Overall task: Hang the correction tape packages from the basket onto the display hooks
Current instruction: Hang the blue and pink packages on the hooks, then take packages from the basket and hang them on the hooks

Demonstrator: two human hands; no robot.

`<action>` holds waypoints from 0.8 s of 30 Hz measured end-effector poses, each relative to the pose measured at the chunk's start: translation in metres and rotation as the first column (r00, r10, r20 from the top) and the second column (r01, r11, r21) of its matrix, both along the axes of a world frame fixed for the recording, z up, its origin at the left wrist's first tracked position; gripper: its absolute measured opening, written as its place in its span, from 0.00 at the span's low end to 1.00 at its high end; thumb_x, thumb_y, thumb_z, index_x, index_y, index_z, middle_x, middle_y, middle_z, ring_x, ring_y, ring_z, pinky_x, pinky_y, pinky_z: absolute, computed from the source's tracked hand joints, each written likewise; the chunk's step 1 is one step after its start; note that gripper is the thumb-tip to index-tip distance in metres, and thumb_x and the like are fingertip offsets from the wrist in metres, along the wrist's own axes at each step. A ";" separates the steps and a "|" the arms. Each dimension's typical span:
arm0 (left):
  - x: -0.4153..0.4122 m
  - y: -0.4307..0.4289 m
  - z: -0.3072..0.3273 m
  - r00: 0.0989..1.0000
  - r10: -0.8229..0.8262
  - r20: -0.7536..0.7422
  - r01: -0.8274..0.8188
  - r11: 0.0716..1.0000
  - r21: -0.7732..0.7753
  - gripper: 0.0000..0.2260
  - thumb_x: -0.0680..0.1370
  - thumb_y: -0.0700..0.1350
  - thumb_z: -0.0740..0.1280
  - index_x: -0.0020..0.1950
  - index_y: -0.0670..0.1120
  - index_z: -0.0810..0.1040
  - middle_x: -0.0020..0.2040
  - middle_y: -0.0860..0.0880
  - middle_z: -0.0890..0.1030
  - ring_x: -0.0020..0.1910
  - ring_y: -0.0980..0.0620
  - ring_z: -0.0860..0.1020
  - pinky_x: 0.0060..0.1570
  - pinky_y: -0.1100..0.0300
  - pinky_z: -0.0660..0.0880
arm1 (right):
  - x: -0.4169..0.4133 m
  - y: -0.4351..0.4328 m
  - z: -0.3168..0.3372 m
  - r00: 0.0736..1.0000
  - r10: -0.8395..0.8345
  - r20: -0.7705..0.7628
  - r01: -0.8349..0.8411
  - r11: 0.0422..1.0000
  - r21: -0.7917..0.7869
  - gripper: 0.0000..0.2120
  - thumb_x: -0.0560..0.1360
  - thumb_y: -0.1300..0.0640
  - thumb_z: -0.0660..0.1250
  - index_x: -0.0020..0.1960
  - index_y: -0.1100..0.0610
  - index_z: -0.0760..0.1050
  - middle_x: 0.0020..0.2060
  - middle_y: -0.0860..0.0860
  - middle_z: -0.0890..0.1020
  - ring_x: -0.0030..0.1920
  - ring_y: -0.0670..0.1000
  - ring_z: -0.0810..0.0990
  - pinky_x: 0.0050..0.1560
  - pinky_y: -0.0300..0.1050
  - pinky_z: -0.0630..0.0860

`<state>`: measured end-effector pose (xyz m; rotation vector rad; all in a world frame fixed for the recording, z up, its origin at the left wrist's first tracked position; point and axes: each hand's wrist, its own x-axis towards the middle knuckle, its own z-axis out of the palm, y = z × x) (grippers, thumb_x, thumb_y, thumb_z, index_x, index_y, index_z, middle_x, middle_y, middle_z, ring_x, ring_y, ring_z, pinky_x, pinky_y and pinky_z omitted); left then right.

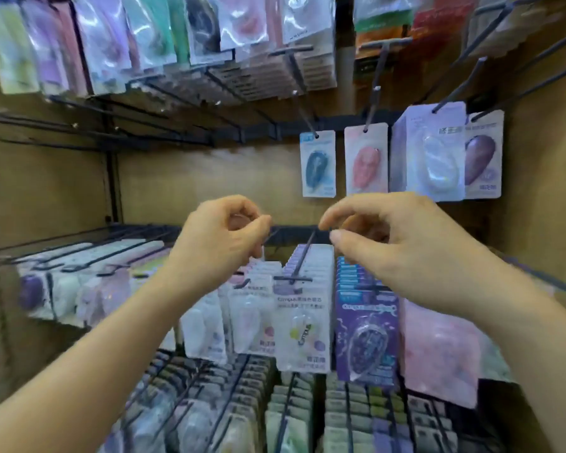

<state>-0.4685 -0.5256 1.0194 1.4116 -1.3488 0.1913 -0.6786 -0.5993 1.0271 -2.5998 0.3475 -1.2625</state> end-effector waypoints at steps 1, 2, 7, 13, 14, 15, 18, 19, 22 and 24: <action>0.004 0.017 -0.011 1.000 0.024 0.004 -0.024 1.000 0.009 0.07 0.77 0.38 0.67 0.40 0.46 0.78 0.26 0.50 0.79 0.22 0.57 0.73 0.25 0.66 0.69 | 0.012 0.009 -0.003 0.998 0.042 -0.049 -0.042 0.999 -0.005 0.04 0.77 0.54 0.67 0.47 0.47 0.81 0.34 0.48 0.82 0.36 0.47 0.79 0.41 0.47 0.77; 0.009 0.033 -0.022 0.998 0.060 0.013 -0.061 0.998 0.027 0.08 0.75 0.35 0.66 0.41 0.47 0.79 0.26 0.50 0.80 0.22 0.57 0.73 0.26 0.65 0.69 | 0.024 0.018 -0.006 0.992 0.075 -0.097 -0.077 0.997 -0.019 0.04 0.77 0.55 0.67 0.47 0.47 0.81 0.34 0.49 0.82 0.36 0.49 0.80 0.41 0.50 0.77; 0.057 0.122 -0.081 0.965 0.262 0.023 -0.260 0.935 0.242 0.12 0.75 0.35 0.63 0.42 0.50 0.82 0.30 0.50 0.81 0.28 0.52 0.75 0.33 0.57 0.73 | 0.096 0.073 -0.039 0.912 0.196 -0.361 -0.229 0.972 -0.048 0.04 0.78 0.52 0.66 0.49 0.46 0.80 0.37 0.44 0.82 0.38 0.45 0.80 0.43 0.44 0.76; 0.131 0.245 -0.187 0.857 0.497 0.138 -0.470 0.641 0.606 0.10 0.76 0.40 0.64 0.45 0.53 0.83 0.34 0.53 0.83 0.34 0.58 0.79 0.39 0.59 0.77 | 0.200 0.146 -0.124 0.629 0.199 -0.752 -0.373 0.925 -0.067 0.09 0.81 0.49 0.62 0.58 0.47 0.77 0.46 0.45 0.80 0.45 0.46 0.77 0.50 0.45 0.75; 0.143 0.268 -0.208 0.838 0.531 0.129 -0.476 0.594 0.649 0.10 0.75 0.39 0.64 0.44 0.52 0.83 0.35 0.52 0.83 0.36 0.54 0.81 0.42 0.56 0.78 | 0.217 0.158 -0.142 0.586 0.188 -0.788 -0.391 0.918 -0.071 0.10 0.82 0.49 0.61 0.59 0.48 0.77 0.47 0.46 0.80 0.44 0.47 0.75 0.49 0.45 0.73; 0.155 0.291 -0.229 0.821 0.560 0.112 -0.472 0.554 0.686 0.10 0.75 0.39 0.65 0.43 0.52 0.82 0.36 0.51 0.83 0.38 0.51 0.81 0.44 0.54 0.78 | 0.234 0.171 -0.162 0.549 0.181 -0.816 -0.399 0.915 -0.065 0.10 0.82 0.49 0.61 0.60 0.49 0.76 0.47 0.46 0.80 0.44 0.47 0.73 0.47 0.45 0.72; 0.185 0.362 -0.291 0.769 0.636 0.066 -0.441 0.454 0.774 0.10 0.75 0.38 0.65 0.47 0.52 0.82 0.41 0.50 0.84 0.45 0.48 0.81 0.45 0.57 0.75 | 0.278 0.211 -0.222 0.453 0.184 -0.872 -0.404 0.914 -0.018 0.10 0.82 0.51 0.60 0.60 0.51 0.76 0.44 0.46 0.78 0.42 0.48 0.72 0.44 0.44 0.69; 0.194 0.385 -0.312 0.753 0.654 0.068 -0.433 0.415 0.800 0.10 0.75 0.39 0.65 0.49 0.51 0.83 0.44 0.49 0.84 0.46 0.48 0.80 0.43 0.58 0.72 | 0.292 0.225 -0.242 0.419 0.189 -0.888 -0.400 0.916 0.006 0.10 0.82 0.51 0.60 0.60 0.52 0.76 0.44 0.46 0.78 0.43 0.48 0.73 0.44 0.44 0.69; 0.213 0.452 -0.374 0.702 0.708 0.081 -0.415 0.314 0.854 0.11 0.75 0.40 0.64 0.51 0.50 0.84 0.50 0.48 0.85 0.50 0.47 0.81 0.43 0.60 0.70 | 0.326 0.263 -0.307 0.324 0.204 -0.924 -0.379 0.923 0.071 0.11 0.81 0.53 0.61 0.62 0.51 0.75 0.52 0.49 0.82 0.53 0.53 0.80 0.49 0.46 0.73; 0.220 0.492 -0.414 0.661 0.749 0.045 -0.368 0.271 0.889 0.09 0.75 0.40 0.64 0.47 0.51 0.83 0.49 0.47 0.85 0.51 0.45 0.81 0.44 0.59 0.71 | 0.346 0.287 -0.350 0.290 0.241 -0.926 -0.360 0.924 0.128 0.12 0.80 0.55 0.61 0.61 0.51 0.76 0.53 0.50 0.83 0.56 0.54 0.80 0.50 0.46 0.73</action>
